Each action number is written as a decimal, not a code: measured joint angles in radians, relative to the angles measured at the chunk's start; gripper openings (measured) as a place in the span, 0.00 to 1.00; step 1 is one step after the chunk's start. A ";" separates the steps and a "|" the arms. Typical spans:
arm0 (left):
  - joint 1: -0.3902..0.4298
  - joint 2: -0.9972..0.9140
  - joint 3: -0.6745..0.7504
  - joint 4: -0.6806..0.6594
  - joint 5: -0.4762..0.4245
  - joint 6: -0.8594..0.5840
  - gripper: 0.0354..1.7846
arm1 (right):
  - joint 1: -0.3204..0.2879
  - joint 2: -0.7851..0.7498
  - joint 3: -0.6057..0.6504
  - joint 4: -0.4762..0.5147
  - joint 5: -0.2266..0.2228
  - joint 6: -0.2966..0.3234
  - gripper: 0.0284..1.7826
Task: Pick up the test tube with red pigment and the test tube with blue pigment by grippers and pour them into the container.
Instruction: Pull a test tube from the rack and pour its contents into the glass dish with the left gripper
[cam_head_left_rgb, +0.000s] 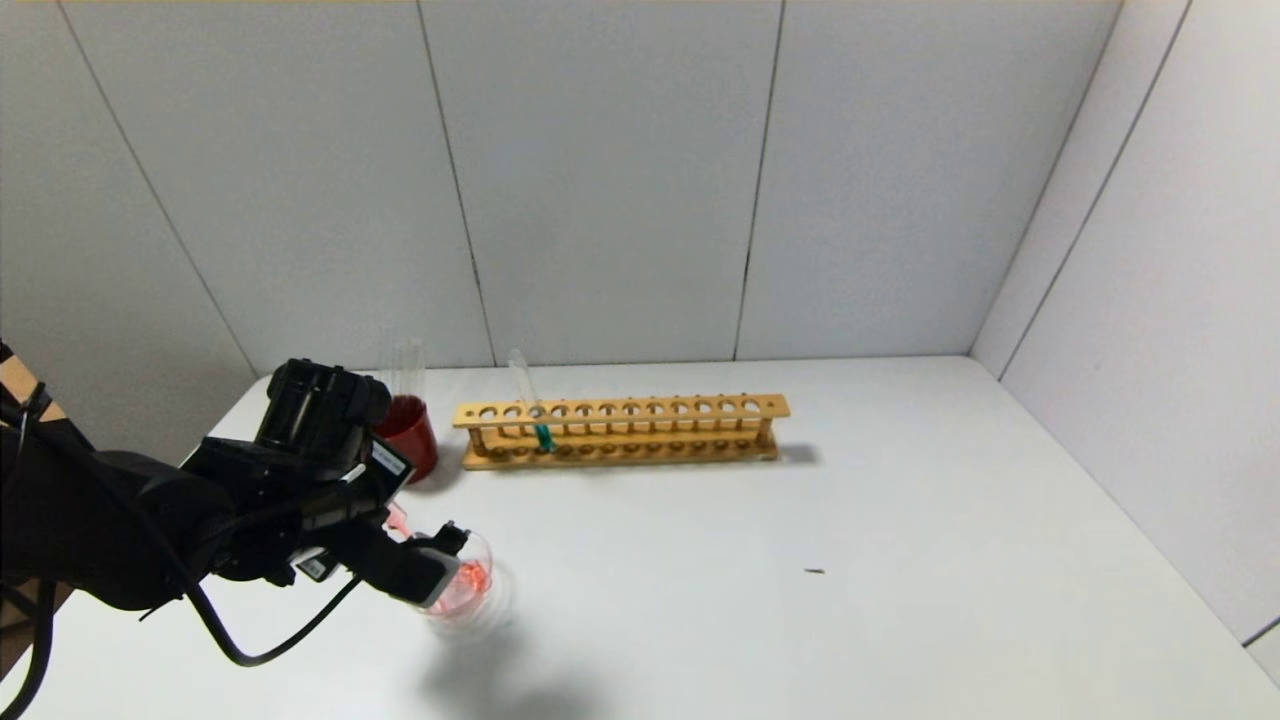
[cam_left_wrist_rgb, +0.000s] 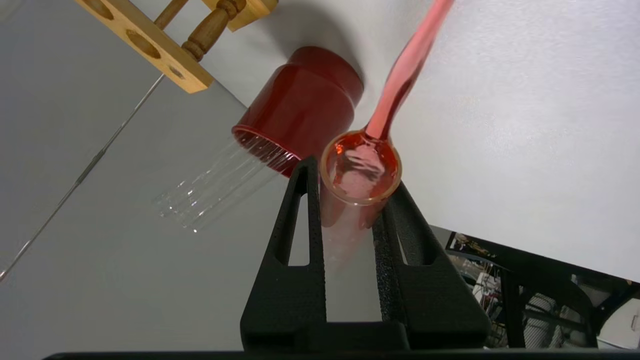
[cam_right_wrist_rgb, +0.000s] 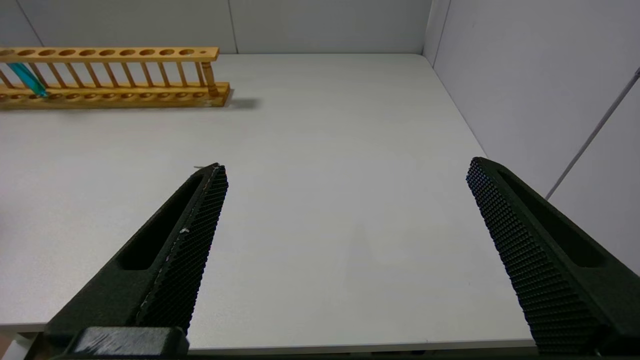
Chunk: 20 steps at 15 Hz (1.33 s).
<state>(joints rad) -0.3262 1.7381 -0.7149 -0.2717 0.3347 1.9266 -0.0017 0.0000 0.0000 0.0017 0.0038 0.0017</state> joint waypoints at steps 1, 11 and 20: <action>-0.004 0.003 0.000 -0.009 0.011 0.007 0.17 | 0.000 0.000 0.000 0.000 0.000 0.000 0.98; -0.029 -0.001 0.012 -0.058 0.059 0.148 0.17 | 0.000 0.000 0.000 0.000 0.000 0.000 0.98; -0.059 -0.019 0.022 -0.058 0.094 0.175 0.17 | 0.000 0.000 0.000 0.000 0.000 0.000 0.98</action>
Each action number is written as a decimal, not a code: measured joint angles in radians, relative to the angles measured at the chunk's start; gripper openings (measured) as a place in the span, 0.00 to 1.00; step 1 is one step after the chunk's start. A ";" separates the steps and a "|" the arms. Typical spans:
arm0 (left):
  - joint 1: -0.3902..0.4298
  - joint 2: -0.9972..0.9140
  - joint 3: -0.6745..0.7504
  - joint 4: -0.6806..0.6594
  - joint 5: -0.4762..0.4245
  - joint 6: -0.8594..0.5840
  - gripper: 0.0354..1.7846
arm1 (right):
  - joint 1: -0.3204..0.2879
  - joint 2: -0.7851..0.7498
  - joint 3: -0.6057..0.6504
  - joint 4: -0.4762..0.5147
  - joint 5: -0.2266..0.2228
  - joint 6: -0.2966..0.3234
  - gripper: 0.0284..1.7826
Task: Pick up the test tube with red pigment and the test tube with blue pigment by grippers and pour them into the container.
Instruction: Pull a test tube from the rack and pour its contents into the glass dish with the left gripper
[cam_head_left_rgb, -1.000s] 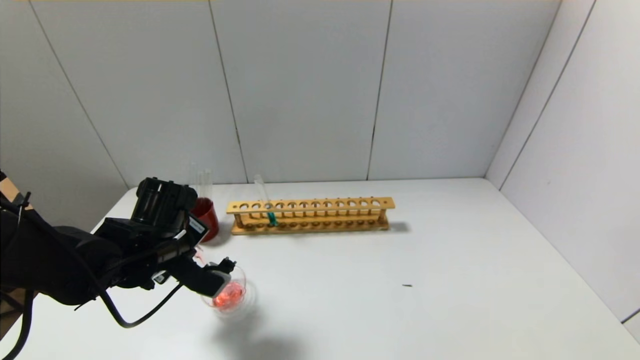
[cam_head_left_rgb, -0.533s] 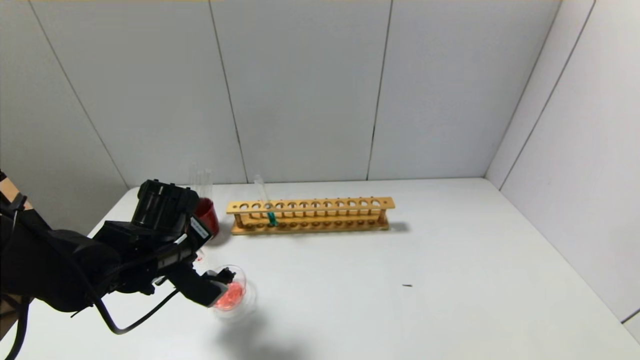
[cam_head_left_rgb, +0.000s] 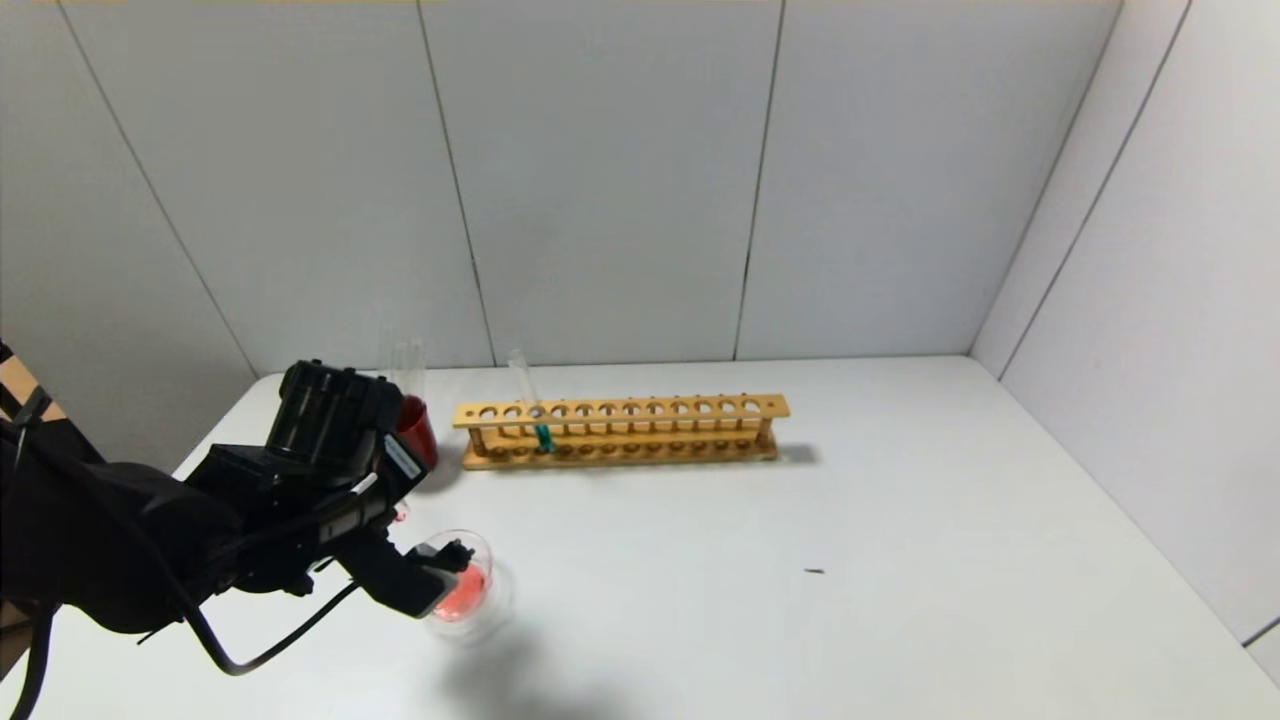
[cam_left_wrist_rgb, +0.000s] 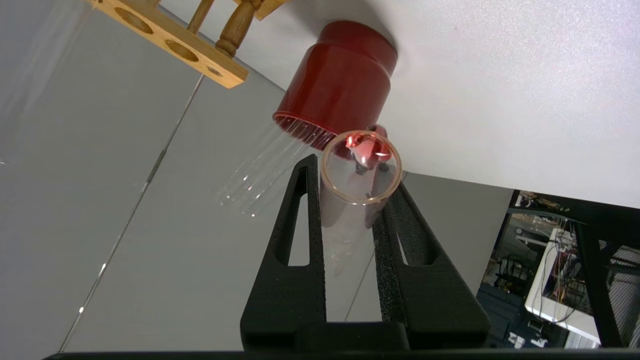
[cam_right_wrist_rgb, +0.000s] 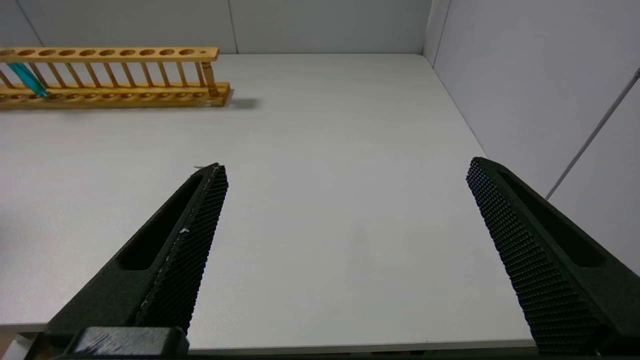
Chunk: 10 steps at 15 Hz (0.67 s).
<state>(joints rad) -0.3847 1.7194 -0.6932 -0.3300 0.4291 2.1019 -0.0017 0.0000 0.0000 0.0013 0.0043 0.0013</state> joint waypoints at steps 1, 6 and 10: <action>0.000 -0.002 0.001 0.001 0.011 0.000 0.17 | 0.000 0.000 0.000 0.000 0.000 0.000 0.98; -0.010 -0.038 0.000 0.000 0.028 -0.011 0.17 | 0.000 0.000 0.000 0.000 0.000 0.000 0.98; -0.008 -0.122 -0.001 -0.063 0.023 -0.208 0.17 | 0.000 0.000 0.000 0.000 0.000 0.000 0.98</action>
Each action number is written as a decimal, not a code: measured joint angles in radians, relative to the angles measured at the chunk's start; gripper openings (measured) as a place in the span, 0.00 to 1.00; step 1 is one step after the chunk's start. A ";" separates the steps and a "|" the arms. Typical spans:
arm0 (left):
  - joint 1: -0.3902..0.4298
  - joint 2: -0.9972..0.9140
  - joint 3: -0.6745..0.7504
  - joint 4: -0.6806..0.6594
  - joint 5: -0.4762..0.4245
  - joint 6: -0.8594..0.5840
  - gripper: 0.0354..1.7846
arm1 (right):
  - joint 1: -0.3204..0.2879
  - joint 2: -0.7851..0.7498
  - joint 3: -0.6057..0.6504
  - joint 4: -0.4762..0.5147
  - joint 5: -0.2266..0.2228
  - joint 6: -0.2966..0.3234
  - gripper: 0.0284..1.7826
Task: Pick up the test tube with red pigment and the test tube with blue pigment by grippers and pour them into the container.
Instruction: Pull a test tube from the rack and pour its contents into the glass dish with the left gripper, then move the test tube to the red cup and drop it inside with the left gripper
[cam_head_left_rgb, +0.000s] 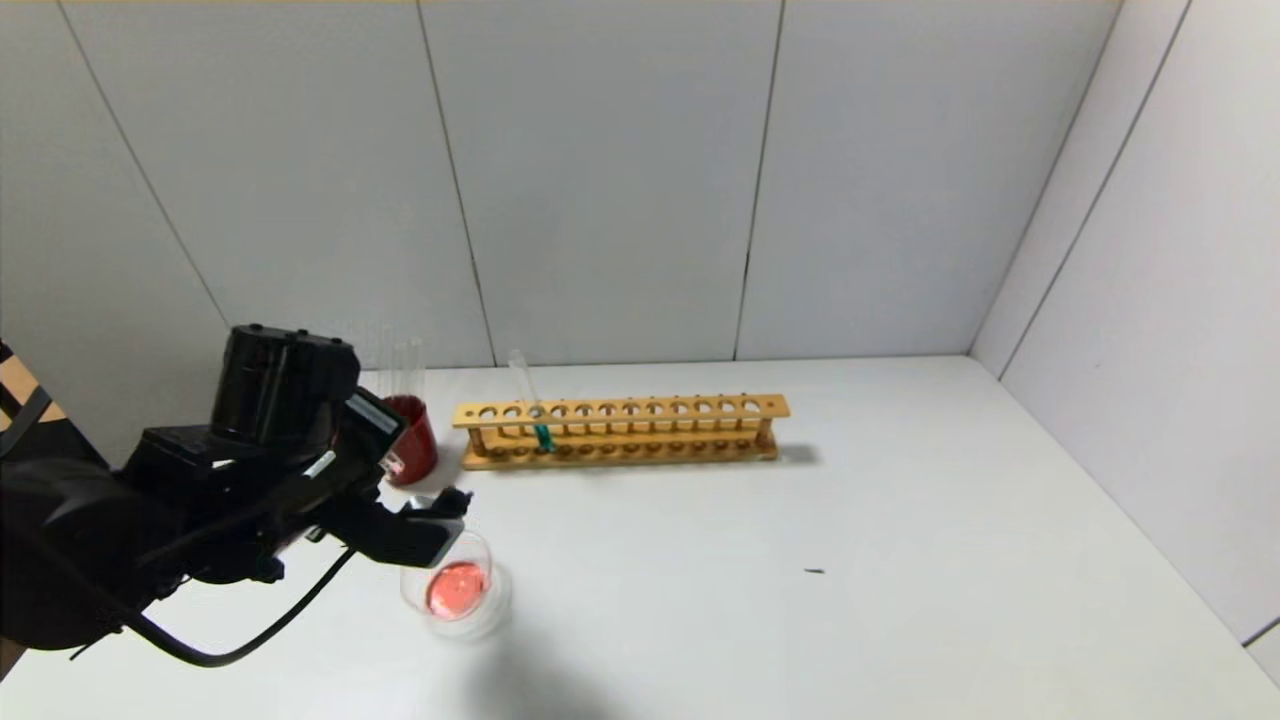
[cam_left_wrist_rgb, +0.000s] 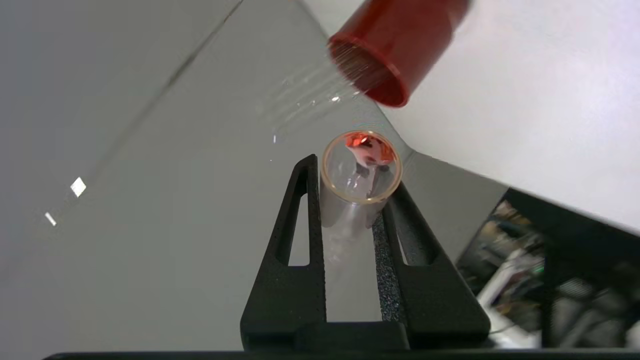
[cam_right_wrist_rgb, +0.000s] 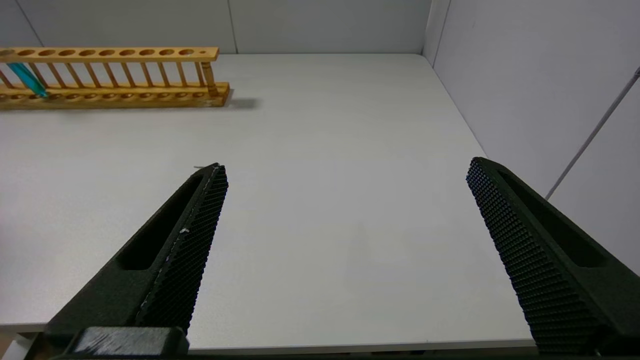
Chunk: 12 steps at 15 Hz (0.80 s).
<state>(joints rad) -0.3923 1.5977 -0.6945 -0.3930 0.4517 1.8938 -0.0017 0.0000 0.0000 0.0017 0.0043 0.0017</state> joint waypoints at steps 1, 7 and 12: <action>0.001 -0.026 0.000 -0.008 0.003 -0.097 0.17 | 0.000 0.000 0.000 0.000 0.000 0.000 0.98; 0.046 -0.195 -0.005 0.036 0.043 -0.837 0.17 | 0.000 0.000 0.000 0.000 0.000 0.000 0.98; 0.120 -0.219 -0.048 0.042 -0.051 -1.443 0.17 | 0.000 0.000 0.000 0.000 0.000 0.000 0.98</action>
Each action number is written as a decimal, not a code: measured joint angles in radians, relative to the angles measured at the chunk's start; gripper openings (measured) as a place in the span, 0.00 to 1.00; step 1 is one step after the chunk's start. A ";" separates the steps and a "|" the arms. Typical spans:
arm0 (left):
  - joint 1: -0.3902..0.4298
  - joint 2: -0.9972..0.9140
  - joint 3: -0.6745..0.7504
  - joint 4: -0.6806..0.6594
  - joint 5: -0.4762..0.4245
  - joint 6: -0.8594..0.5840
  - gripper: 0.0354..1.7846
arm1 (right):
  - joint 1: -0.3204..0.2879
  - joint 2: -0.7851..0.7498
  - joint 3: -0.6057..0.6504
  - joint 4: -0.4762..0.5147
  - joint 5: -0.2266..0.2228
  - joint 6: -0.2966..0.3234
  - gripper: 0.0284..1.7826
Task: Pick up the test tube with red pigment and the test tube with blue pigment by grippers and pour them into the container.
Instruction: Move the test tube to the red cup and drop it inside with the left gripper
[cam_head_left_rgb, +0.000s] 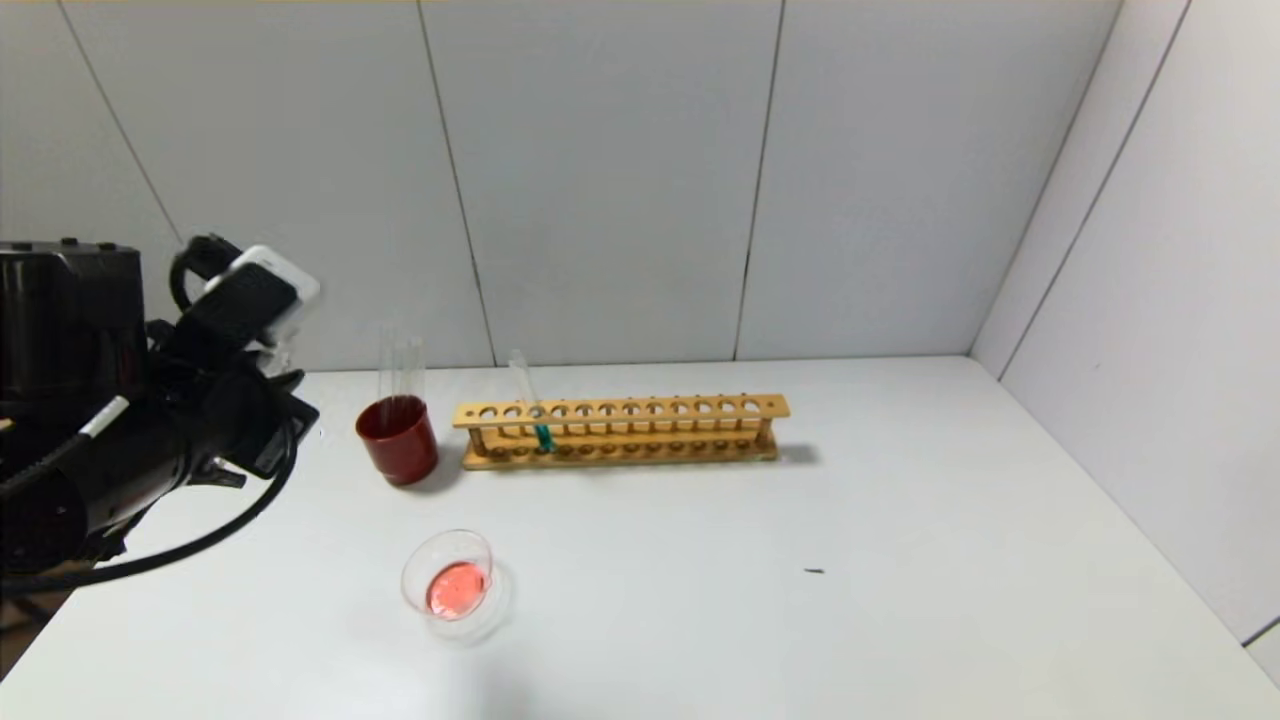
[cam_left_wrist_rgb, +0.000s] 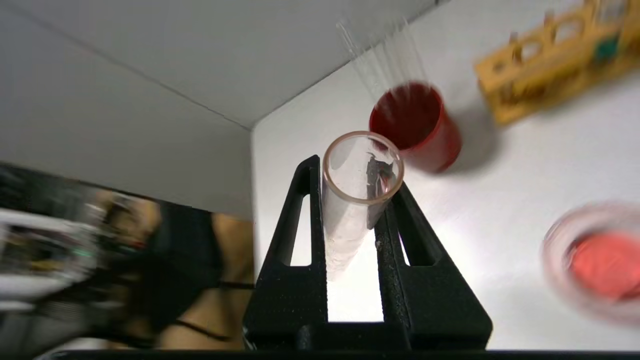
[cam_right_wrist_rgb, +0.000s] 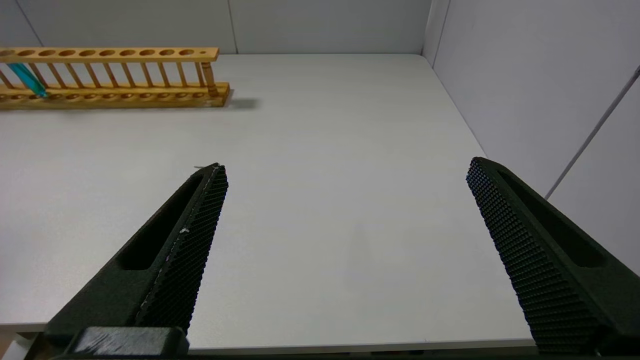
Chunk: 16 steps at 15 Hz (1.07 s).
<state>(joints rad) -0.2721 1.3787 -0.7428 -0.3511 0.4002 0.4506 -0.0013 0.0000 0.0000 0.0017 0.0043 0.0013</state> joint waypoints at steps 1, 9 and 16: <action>0.046 0.015 -0.027 -0.001 -0.056 -0.091 0.17 | 0.000 0.000 0.000 0.000 0.000 0.000 0.98; 0.242 0.279 -0.215 -0.191 -0.383 -0.327 0.17 | 0.000 0.000 0.000 0.000 0.000 0.000 0.98; 0.259 0.504 -0.272 -0.233 -0.384 -0.358 0.17 | 0.000 0.000 0.000 0.000 0.000 0.000 0.98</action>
<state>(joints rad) -0.0128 1.8828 -1.0151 -0.5840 0.0157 0.0928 -0.0017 0.0000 0.0000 0.0017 0.0043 0.0017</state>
